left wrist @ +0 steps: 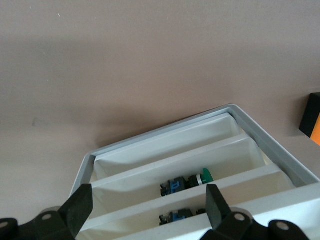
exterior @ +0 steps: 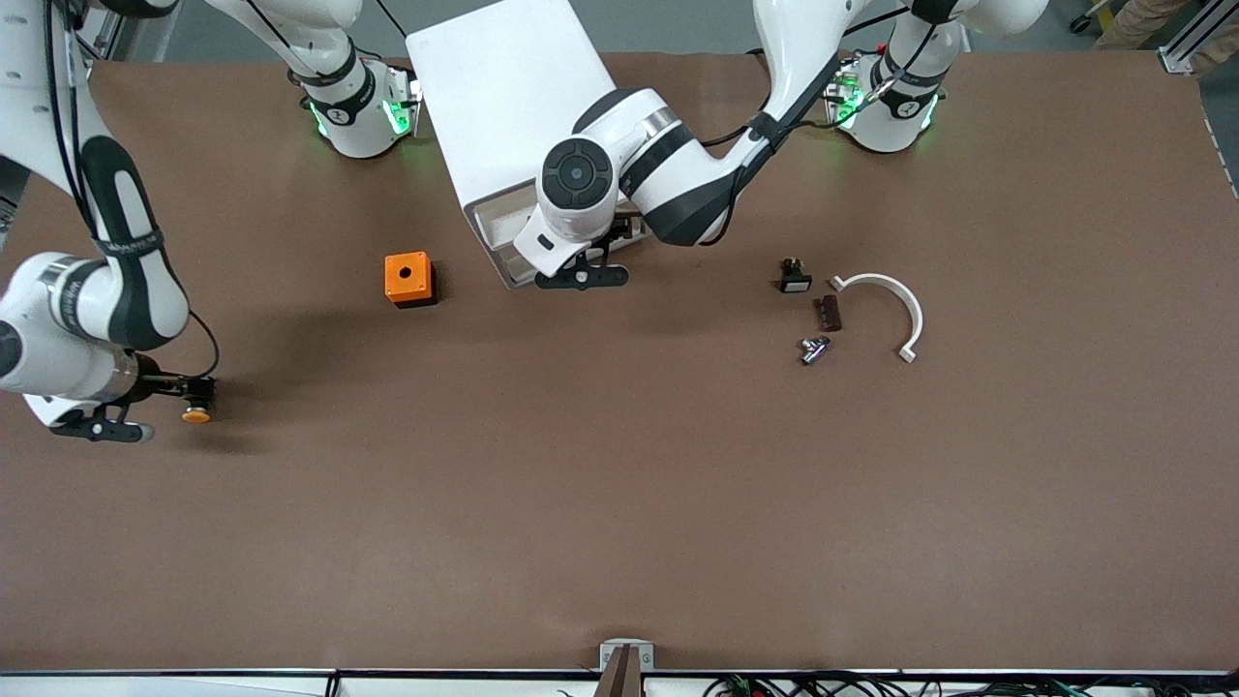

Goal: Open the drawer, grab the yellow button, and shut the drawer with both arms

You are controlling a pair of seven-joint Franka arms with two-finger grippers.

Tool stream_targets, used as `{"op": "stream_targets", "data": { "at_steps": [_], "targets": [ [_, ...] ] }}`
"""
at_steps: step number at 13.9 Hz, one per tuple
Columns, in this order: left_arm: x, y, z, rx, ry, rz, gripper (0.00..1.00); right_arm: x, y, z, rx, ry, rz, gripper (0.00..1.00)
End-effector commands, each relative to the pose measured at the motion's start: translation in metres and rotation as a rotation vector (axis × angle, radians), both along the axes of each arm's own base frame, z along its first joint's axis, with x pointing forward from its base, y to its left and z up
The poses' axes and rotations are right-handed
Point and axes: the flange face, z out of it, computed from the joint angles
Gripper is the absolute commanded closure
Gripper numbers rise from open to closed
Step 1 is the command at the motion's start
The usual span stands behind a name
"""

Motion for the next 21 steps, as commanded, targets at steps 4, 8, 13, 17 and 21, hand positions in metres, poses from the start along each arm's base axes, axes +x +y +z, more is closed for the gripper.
{"op": "stream_targets", "data": {
  "at_steps": [4,8,13,17,21],
  "targets": [
    [-0.030,-0.018,-0.005,-0.038,0.116,0.030,0.00,-0.021,0.092,0.150,-0.006,-0.019,0.047,0.00],
    [-0.028,-0.010,-0.003,0.012,0.132,0.081,0.00,-0.042,0.148,0.209,-0.017,-0.026,-0.005,0.00],
    [0.066,0.065,0.013,0.016,0.067,0.232,0.00,-0.063,0.166,0.285,0.052,-0.055,0.007,0.00],
    [0.140,0.151,0.037,0.067,-0.059,0.330,0.00,-0.065,0.169,0.343,0.061,-0.075,0.022,0.00],
    [0.194,0.244,0.078,0.132,-0.223,0.359,0.00,-0.064,0.159,0.355,0.068,-0.093,0.116,0.00]
  ]
}}
